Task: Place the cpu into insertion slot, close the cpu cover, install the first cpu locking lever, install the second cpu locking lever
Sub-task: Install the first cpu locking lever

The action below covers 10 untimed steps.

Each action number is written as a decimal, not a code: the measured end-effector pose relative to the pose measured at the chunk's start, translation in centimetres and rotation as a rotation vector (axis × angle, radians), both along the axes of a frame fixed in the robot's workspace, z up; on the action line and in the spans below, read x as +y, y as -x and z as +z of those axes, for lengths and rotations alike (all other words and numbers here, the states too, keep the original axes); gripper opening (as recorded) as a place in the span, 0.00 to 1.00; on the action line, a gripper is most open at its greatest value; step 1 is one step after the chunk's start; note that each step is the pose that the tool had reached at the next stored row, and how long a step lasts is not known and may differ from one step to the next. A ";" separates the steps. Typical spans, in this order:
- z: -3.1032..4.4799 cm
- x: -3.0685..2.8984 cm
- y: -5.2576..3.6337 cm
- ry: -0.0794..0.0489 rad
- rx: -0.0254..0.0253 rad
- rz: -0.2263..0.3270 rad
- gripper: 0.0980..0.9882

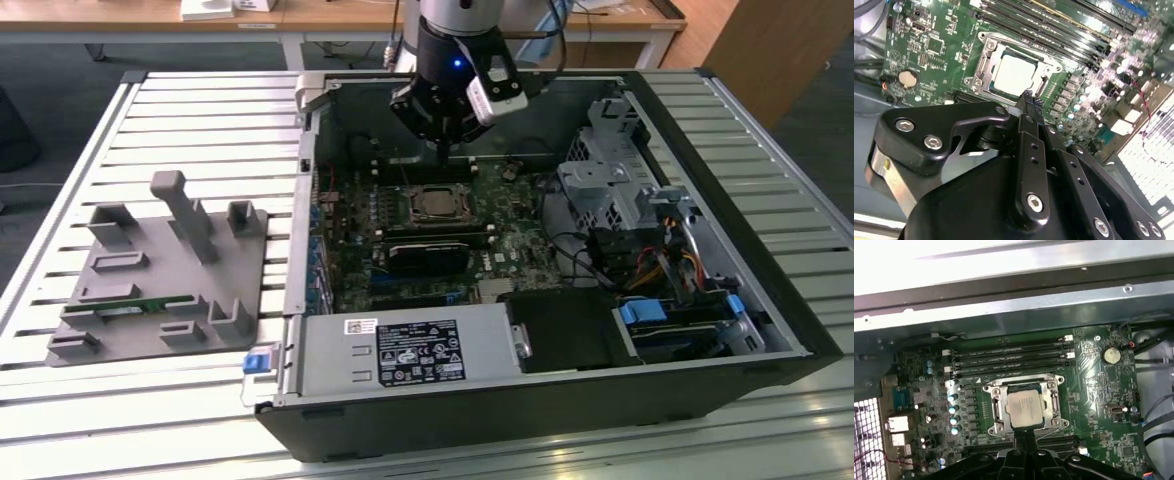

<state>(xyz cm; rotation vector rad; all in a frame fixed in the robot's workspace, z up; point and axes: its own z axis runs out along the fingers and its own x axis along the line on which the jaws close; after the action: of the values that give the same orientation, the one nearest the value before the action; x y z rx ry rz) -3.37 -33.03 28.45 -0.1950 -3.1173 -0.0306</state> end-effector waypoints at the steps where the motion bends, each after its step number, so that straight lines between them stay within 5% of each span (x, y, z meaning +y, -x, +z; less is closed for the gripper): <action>1: 0.00 0.00 0.00 0.000 -0.0007 0.015 0.01; 7: -0.01 0.00 0.01 0.000 -0.0076 0.104 0.01; 9: -0.01 0.00 0.01 0.001 -0.0195 0.116 0.01; 10: 0.00 0.00 0.02 0.002 -0.0319 0.118 0.01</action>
<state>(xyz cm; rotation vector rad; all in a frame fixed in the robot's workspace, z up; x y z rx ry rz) -3.39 -33.03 28.45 -0.0098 -3.1542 -0.0292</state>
